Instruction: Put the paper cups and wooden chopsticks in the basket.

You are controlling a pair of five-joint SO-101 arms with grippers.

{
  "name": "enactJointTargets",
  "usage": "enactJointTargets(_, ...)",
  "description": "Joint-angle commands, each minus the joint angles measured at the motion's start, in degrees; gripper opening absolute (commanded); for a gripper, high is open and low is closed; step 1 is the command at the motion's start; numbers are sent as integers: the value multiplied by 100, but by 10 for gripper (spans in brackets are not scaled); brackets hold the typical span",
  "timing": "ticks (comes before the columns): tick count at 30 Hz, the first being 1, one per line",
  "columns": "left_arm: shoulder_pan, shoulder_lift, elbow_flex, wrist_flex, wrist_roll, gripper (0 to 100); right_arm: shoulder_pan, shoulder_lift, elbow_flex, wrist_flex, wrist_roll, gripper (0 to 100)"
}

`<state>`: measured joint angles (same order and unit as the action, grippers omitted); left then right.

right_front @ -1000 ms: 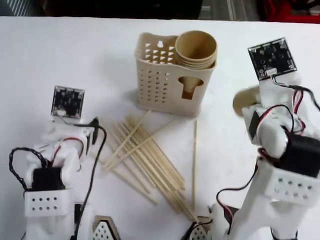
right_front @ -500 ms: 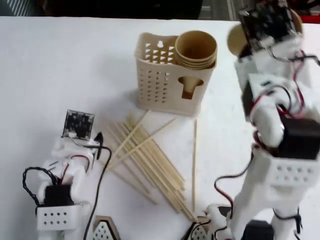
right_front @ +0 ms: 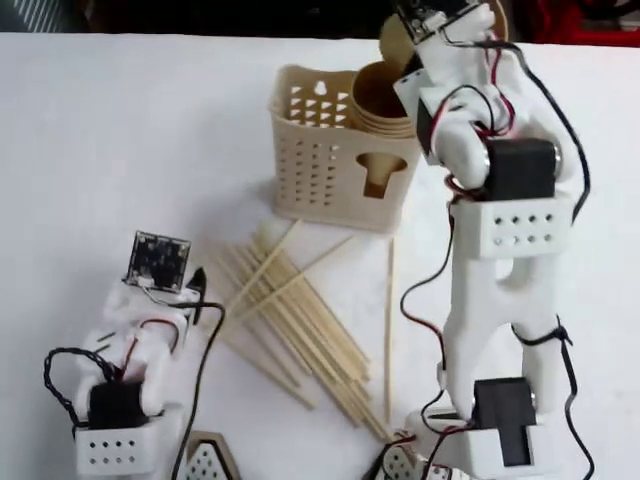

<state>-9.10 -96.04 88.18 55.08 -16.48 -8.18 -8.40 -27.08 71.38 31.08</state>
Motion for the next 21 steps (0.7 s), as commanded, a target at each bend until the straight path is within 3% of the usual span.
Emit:
enactJointTargets(1, -48, -66, -26, 9, -62, 211, -75, -31, -237, 180, 167, 19)
enactJointTargets(7, -48, -66, -26, 9, -62, 211, -259, -435, -246, 760, 536, 19)
enactJointTargets(21, -48, -66, -26, 9, -62, 211, -251, -752, -202, 734, 545, 20)
